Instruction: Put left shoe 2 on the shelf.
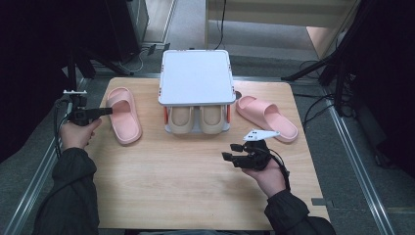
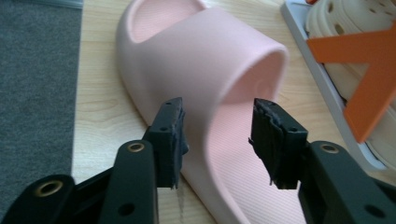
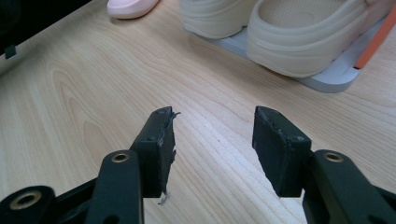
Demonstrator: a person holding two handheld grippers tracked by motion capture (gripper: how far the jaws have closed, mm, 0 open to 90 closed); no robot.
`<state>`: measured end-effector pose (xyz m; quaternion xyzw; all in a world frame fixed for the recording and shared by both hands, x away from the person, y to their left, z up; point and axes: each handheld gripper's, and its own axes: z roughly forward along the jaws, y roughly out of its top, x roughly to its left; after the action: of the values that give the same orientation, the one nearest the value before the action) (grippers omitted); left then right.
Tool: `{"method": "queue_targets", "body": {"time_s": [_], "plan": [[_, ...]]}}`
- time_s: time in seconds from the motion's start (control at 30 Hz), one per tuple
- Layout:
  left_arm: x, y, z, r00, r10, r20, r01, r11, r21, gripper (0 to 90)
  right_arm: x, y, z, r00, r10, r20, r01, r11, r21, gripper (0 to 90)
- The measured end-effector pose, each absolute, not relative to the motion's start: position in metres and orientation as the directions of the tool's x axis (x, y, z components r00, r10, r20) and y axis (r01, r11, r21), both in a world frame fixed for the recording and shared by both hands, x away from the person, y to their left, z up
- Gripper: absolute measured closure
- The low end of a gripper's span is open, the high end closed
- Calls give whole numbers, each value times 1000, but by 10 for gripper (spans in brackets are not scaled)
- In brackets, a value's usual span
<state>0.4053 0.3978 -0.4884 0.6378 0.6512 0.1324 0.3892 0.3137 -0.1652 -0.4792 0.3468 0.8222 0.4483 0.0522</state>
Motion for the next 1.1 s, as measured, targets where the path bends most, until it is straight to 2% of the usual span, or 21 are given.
{"method": "queue_targets", "body": {"time_s": [0.17,0.57,0.83,0.97,1.03,1.1], "plan": [[412,401,-498,113,927,-359,709,177,682,495,312,-168,-480,-743,631,223,532,355,769,494],[431,393,-515,86,947,-309,709,160,686,484,310,-172,-482,-733,645,219,537,350,768,494],[431,393,-513,66,962,-267,704,145,695,627,310,-176,-482,-719,659,223,545,334,769,494],[429,395,-510,36,967,-252,700,155,697,726,310,-176,-482,-720,657,222,543,335,770,494],[428,397,-510,32,964,-263,705,165,689,786,311,-176,-482,-720,657,221,543,335,770,494],[428,399,-511,37,955,-293,707,183,683,809,310,-176,-482,-720,657,222,543,334,771,494]]}}
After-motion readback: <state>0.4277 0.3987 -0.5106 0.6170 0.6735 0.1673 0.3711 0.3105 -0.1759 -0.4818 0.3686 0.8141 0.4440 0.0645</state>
